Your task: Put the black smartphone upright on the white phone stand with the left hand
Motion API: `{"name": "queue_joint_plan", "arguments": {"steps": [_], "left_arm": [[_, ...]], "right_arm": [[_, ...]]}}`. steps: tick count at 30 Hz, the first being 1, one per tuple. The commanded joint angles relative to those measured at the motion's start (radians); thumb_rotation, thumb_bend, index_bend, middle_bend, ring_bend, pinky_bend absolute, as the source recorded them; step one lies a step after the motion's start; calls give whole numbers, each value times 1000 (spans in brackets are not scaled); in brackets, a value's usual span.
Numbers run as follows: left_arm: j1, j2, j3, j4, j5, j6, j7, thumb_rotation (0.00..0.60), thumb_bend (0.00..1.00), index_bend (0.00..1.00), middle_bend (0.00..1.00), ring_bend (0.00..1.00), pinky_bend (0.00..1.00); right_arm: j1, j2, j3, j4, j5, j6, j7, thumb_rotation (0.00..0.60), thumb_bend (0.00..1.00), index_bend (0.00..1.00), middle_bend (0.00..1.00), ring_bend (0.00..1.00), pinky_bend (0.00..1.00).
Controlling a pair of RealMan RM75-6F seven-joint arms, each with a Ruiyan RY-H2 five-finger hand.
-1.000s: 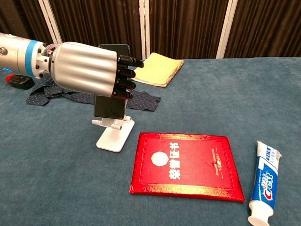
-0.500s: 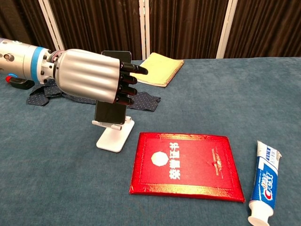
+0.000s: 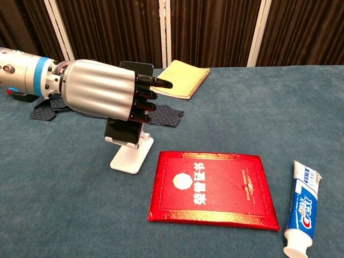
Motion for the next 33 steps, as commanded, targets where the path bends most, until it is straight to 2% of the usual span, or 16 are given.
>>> {"name": "queue_joint_plan", "arguments": {"steps": [1, 9, 17, 21, 24, 28, 33], "left_arm": [[-3, 4, 2, -7, -4, -2, 2, 600, 0, 372, 109, 136, 24], [-14, 23, 9, -40, -9, -9, 16, 600, 0, 283, 1, 21, 0], [-19, 57, 15, -79, -11, -9, 30, 600, 0, 168, 0, 0, 0], [-14, 97, 1, -121, -26, 20, 42, 600, 0, 110, 0, 0, 0], [-2, 130, -23, -164, -51, 47, 53, 600, 0, 90, 0, 0, 0], [53, 163, -96, -243, -143, 119, 49, 600, 0, 75, 0, 0, 0], [206, 192, -220, -455, -364, 222, 15, 600, 0, 60, 0, 0, 0]], "right_arm": [[-1, 1, 0, 0, -1, 1, 3, 600, 0, 0, 0, 0, 0], [-3, 4, 0, 1, -4, 3, 9, 600, 0, 0, 0, 0, 0], [-3, 6, 0, 0, -9, 4, 15, 600, 0, 0, 0, 0, 0], [-5, 9, -1, -3, -16, 8, 20, 600, 0, 0, 0, 0, 0], [-7, 12, -2, -6, -23, 12, 25, 600, 0, 0, 0, 0, 0], [-10, 18, -3, -11, -33, 18, 35, 600, 0, 0, 0, 0, 0], [-14, 27, -7, -16, -53, 24, 58, 600, 0, 0, 0, 0, 0]]}}
